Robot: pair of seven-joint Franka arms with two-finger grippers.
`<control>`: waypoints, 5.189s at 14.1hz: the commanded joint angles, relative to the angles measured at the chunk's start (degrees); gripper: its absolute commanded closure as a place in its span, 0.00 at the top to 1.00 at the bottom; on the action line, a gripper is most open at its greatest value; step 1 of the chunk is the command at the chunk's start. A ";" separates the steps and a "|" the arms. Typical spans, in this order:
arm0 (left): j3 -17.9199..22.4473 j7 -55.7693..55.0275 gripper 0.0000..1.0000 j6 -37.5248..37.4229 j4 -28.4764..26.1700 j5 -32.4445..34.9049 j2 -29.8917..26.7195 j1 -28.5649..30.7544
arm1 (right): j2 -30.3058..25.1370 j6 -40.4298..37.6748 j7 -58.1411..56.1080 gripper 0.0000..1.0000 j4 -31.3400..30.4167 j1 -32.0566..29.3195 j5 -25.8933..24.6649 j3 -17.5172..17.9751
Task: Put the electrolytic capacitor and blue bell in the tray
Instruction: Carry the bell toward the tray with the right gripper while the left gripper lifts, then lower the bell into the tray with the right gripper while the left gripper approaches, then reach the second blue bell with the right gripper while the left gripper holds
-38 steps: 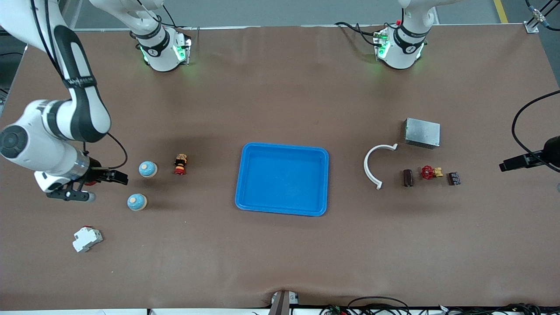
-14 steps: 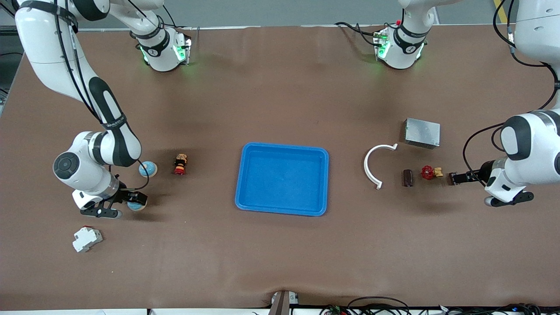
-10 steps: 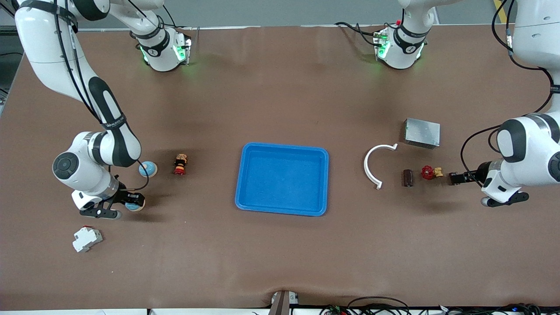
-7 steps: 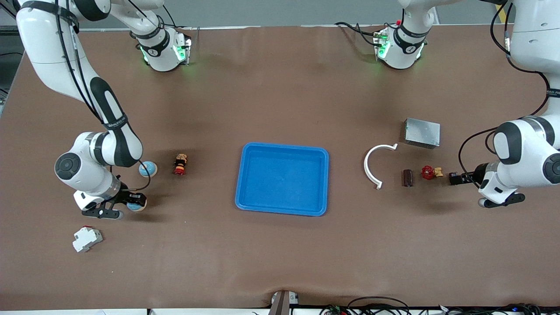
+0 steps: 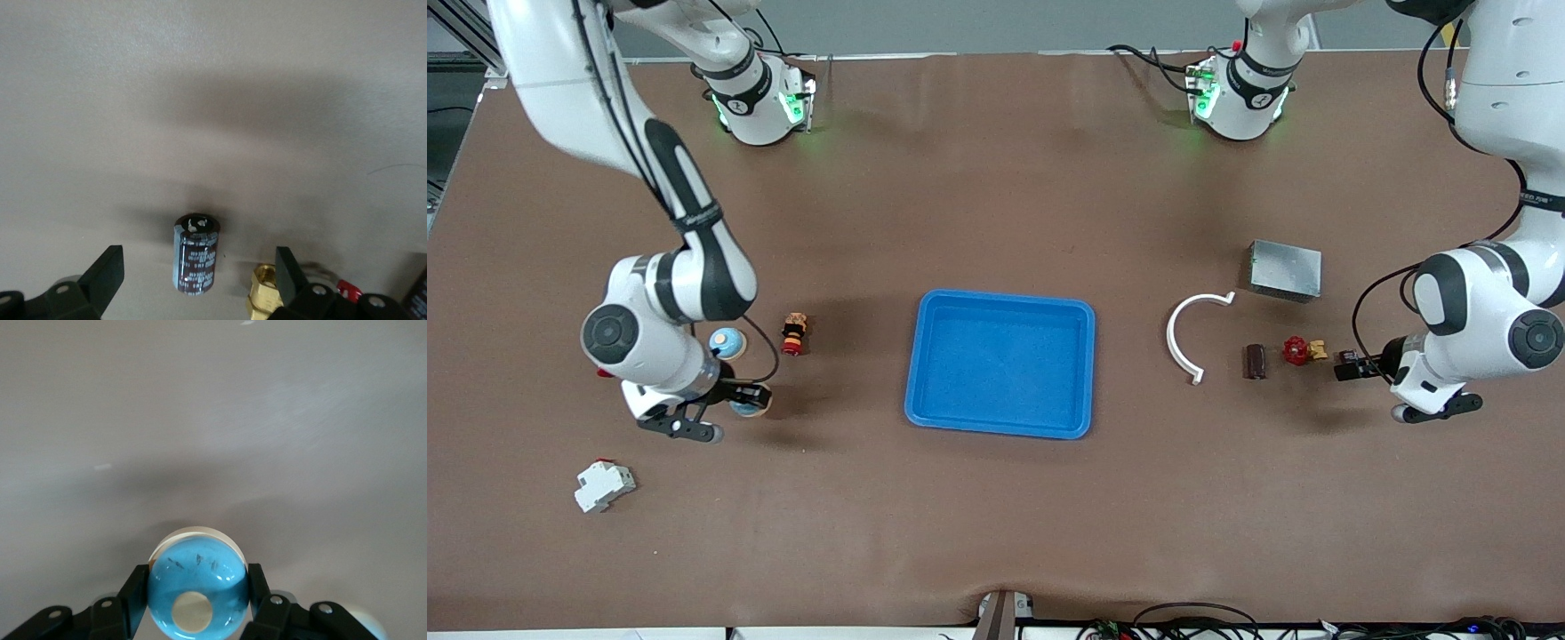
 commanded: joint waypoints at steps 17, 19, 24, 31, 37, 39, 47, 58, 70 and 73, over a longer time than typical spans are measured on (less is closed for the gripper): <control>-0.17 -1.99 0.15 0.57 -0.51 1.33 1.99 1.71 | 6.77 0.16 55.32 0.00 6.70 30.26 -0.94 -1.04; -0.17 -2.96 0.00 0.22 -0.42 1.33 1.73 1.71 | 7.92 1.04 56.81 0.00 7.14 30.70 -1.99 -1.04; -0.17 -4.37 0.00 -4.68 2.73 1.33 -0.90 1.18 | 9.50 2.80 58.40 0.00 7.14 31.14 -2.87 -1.04; -6.22 -14.09 0.00 -24.28 13.19 1.07 -5.92 0.31 | 11.44 3.59 59.37 0.00 8.19 32.19 -2.96 -1.04; -18.34 -37.54 0.00 -27.82 16.72 1.42 -5.57 -1.26 | 12.84 3.68 60.07 0.00 9.78 32.63 -3.49 -1.21; -18.80 -45.21 0.00 -27.73 16.81 1.33 -4.61 -5.99 | 13.28 3.68 60.16 0.00 9.87 32.63 -3.49 -1.21; -17.92 -61.39 0.00 -24.39 20.76 3.43 2.25 -18.67 | 12.50 2.55 59.73 1.00 11.70 32.02 -6.30 -1.13; -17.92 -75.46 0.00 -20.70 20.76 6.61 6.91 -28.87 | -6.12 -13.12 21.87 1.00 4.27 15.42 -6.04 -1.04; -17.92 -83.21 0.00 -9.72 20.76 6.69 12.45 -34.76 | -14.49 11.39 -12.16 1.00 -22.46 -4.63 -4.89 -0.60; -17.83 -83.21 0.00 -6.55 20.76 6.87 13.33 -34.94 | -14.23 17.46 -15.68 1.00 -26.51 -6.91 -4.46 -0.60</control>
